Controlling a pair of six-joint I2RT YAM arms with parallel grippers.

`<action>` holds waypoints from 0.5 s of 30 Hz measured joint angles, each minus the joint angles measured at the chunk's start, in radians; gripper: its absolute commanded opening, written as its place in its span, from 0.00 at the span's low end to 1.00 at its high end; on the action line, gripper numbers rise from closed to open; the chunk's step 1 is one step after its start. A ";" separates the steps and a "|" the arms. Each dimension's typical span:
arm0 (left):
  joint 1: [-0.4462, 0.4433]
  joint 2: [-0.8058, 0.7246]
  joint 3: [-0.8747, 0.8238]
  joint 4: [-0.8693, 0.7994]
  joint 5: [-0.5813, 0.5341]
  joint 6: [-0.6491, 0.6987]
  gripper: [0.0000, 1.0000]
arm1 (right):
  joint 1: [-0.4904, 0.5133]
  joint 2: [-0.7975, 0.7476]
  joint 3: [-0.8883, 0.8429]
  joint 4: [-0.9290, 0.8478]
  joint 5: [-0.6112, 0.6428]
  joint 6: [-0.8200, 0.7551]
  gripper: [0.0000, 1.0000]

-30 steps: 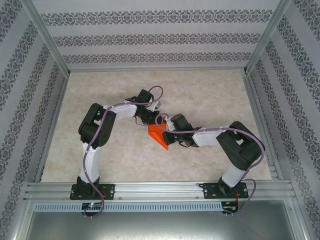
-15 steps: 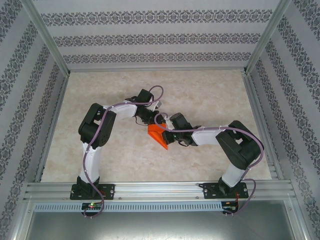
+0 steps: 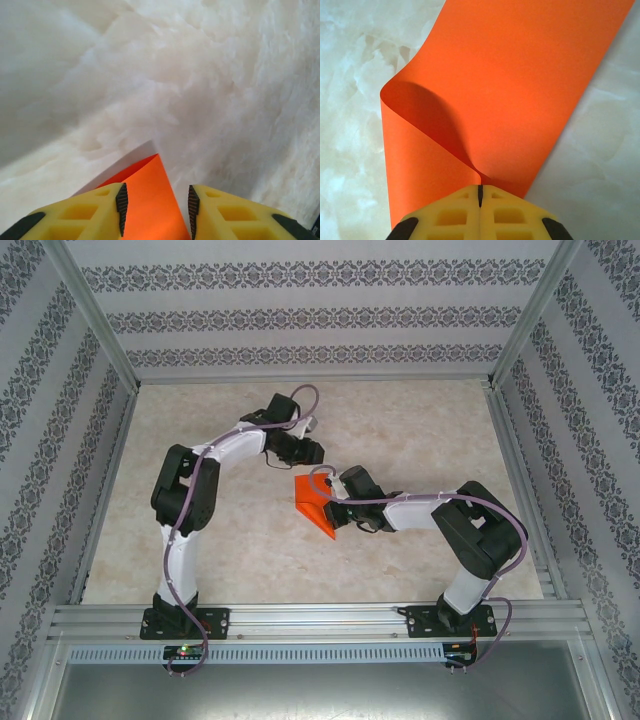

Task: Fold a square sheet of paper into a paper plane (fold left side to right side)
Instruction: Third fold the triangle at the center of the table.

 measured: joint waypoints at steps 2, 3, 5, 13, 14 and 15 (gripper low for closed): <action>0.012 -0.054 -0.055 0.005 -0.011 -0.003 0.30 | 0.000 0.000 0.000 0.000 0.000 -0.003 0.00; 0.017 -0.093 -0.097 0.011 -0.012 -0.008 0.27 | 0.000 0.000 0.000 0.000 0.000 -0.003 0.00; 0.018 -0.173 -0.191 0.036 -0.007 -0.024 0.23 | 0.000 0.000 0.000 0.000 0.000 -0.003 0.00; -0.010 -0.360 -0.568 0.286 0.068 -0.163 0.19 | 0.000 0.000 0.000 -0.001 0.000 -0.006 0.00; -0.019 -0.362 -0.599 0.319 0.076 -0.181 0.19 | 0.000 0.000 0.000 -0.001 0.000 -0.006 0.00; -0.030 -0.362 -0.628 0.354 0.084 -0.201 0.19 | 0.000 0.000 0.000 -0.002 0.000 -0.006 0.00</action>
